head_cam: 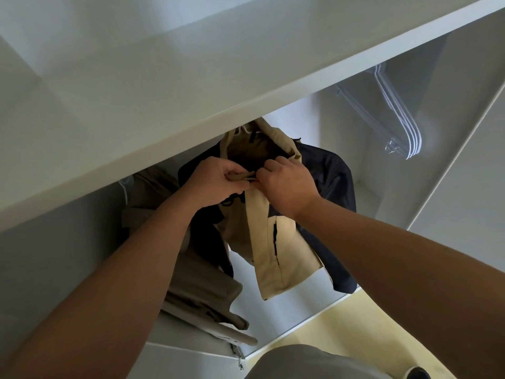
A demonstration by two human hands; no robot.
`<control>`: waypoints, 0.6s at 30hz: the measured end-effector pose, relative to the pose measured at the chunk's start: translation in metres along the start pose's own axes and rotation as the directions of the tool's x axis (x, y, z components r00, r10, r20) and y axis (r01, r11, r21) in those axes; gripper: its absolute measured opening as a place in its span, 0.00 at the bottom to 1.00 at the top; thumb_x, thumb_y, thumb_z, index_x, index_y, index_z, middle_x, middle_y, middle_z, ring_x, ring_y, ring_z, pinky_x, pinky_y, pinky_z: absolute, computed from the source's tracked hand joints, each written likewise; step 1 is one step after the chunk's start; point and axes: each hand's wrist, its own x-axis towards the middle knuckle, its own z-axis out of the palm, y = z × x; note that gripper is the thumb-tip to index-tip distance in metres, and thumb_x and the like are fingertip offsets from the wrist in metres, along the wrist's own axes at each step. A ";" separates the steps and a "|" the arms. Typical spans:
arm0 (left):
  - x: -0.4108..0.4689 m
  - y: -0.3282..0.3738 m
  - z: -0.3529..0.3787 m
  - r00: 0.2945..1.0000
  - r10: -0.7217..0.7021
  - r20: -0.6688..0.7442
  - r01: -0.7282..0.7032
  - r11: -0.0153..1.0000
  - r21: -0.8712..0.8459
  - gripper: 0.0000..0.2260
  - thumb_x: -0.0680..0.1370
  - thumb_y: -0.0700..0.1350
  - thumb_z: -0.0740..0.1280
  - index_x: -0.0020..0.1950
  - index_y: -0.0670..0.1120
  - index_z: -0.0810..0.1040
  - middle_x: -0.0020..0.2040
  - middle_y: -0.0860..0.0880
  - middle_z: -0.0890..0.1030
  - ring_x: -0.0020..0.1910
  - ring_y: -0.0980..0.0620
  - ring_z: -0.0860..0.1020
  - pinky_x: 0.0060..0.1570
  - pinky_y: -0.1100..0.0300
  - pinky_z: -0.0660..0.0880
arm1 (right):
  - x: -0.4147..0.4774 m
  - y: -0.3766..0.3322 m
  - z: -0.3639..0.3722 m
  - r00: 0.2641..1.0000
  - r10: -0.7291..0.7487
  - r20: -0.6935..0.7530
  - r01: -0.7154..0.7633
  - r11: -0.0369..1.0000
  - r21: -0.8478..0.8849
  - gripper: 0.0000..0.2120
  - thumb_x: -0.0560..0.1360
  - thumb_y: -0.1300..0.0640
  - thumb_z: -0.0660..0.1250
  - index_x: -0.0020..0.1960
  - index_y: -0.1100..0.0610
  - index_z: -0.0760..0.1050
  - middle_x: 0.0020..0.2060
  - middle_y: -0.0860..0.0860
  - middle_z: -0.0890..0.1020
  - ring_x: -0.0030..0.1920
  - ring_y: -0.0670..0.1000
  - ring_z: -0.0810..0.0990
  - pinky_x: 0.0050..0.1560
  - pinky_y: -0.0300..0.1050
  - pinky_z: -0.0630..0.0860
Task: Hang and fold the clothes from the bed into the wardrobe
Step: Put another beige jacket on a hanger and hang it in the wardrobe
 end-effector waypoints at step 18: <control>-0.003 -0.005 -0.002 0.998 0.036 -0.046 -0.031 0.995 0.091 0.07 0.77 0.47 0.74 0.54 0.51 0.86 0.39 0.57 0.85 0.40 0.61 0.84 0.40 0.69 0.78 | 0.003 -0.010 0.002 0.995 0.061 0.084 -0.067 0.996 0.067 0.16 0.85 0.45 0.56 0.55 0.53 0.78 0.45 0.51 0.79 0.43 0.54 0.78 0.42 0.50 0.75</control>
